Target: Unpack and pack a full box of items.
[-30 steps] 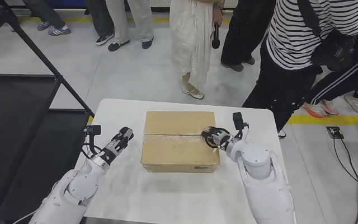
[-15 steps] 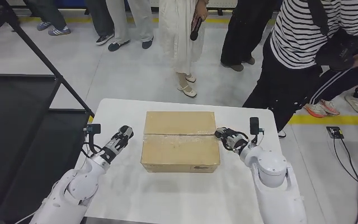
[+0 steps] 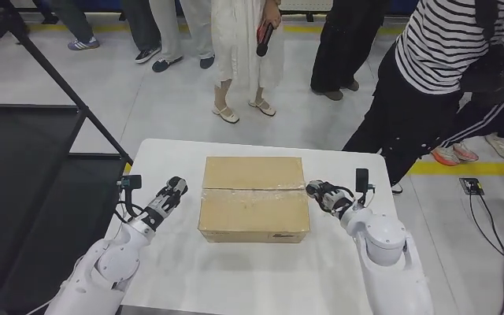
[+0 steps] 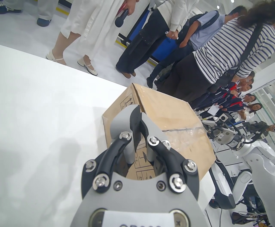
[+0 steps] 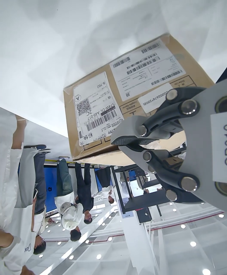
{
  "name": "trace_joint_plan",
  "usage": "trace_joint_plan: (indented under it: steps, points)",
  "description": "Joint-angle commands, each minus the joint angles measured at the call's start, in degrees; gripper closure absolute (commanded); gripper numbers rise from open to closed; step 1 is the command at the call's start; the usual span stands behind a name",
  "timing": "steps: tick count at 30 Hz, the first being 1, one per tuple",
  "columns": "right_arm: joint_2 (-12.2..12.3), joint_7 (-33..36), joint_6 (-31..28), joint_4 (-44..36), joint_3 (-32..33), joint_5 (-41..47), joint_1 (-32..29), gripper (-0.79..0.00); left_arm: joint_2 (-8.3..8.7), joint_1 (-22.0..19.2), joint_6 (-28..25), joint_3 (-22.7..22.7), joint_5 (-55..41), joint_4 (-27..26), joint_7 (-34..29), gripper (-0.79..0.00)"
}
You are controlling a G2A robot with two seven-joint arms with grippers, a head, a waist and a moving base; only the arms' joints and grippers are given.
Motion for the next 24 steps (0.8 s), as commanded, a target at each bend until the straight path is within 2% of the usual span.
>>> trace_joint_plan:
  steps: [1, 24]
  points:
    - [0.16, 0.43, 0.16, 0.41, -0.35, -0.08, 0.19, 0.000, -0.12, 0.10, -0.17, -0.16, 0.14, -0.05, -0.12, 0.000]
    - [2.22, 4.68, 0.37, 4.46, -3.07, -0.44, 1.09, 0.000, -1.67, 1.20, -0.16, -1.98, 0.83, 0.01, 0.61, 0.000]
